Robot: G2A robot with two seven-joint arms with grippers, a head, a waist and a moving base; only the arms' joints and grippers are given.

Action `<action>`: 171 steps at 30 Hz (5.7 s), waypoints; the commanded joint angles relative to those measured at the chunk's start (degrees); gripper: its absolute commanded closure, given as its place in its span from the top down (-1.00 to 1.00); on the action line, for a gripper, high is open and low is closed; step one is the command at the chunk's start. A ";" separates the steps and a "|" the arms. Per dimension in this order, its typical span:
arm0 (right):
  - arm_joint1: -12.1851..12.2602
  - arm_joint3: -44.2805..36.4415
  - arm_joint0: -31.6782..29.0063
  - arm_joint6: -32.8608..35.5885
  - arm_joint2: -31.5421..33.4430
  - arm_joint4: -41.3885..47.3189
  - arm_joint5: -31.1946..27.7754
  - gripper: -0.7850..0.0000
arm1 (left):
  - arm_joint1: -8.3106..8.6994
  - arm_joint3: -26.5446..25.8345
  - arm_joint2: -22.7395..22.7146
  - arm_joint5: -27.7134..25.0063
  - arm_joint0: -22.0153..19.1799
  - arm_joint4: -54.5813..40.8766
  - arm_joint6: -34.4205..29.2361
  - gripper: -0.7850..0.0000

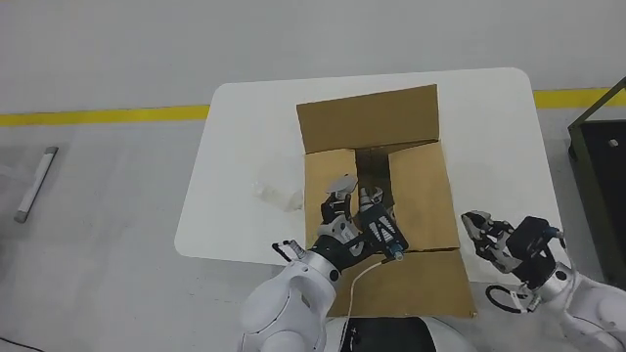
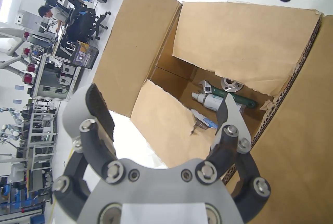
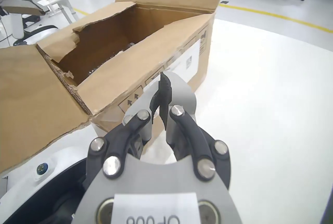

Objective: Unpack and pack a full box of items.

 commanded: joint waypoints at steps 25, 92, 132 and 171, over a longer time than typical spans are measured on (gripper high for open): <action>-0.33 -1.30 -0.88 -1.28 0.84 0.41 -2.41 -1.00 | -0.63 9.00 1.14 5.39 -2.03 1.67 -1.55 1.00; -1.01 -5.99 5.93 6.47 6.14 7.92 -6.02 -1.00 | -2.59 10.03 -5.08 12.22 -8.87 7.94 -1.78 1.00; -1.51 -3.14 3.36 5.48 10.10 8.03 -3.31 -1.00 | -1.57 18.44 -8.92 8.88 -6.25 33.46 2.12 1.00; -3.11 15.20 26.09 13.98 -6.48 1.31 -4.39 -1.00 | -3.89 -2.02 -3.65 8.13 -0.50 6.04 5.81 1.00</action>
